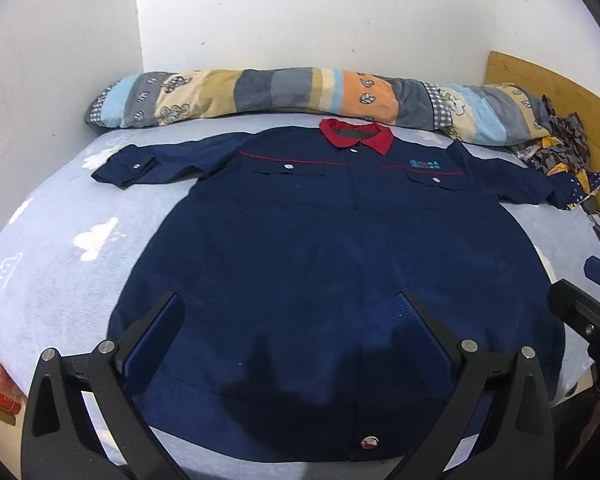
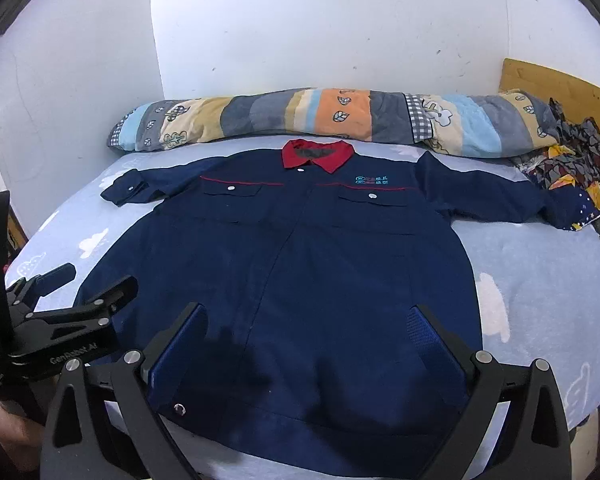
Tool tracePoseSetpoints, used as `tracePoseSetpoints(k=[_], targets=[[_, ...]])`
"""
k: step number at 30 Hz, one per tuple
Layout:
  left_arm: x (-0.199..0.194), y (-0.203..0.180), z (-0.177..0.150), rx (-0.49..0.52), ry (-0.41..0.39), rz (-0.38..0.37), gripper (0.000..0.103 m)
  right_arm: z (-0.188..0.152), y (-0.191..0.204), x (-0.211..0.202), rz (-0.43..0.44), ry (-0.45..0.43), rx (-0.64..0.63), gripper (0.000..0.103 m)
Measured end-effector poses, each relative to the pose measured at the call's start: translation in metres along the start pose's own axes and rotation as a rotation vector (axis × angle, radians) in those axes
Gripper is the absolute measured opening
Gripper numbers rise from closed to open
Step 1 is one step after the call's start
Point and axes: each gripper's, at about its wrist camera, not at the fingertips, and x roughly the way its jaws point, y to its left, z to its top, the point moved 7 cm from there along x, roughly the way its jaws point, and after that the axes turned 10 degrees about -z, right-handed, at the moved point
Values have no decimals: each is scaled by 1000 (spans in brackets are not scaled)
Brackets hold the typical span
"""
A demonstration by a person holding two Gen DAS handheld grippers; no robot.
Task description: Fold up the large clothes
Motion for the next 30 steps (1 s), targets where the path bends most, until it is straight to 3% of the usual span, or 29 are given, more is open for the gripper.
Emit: tracePoseSetpoints(k=[30], targets=[[4, 3, 0, -17, 14, 0, 103, -3, 2, -5, -5, -13, -68, 101]])
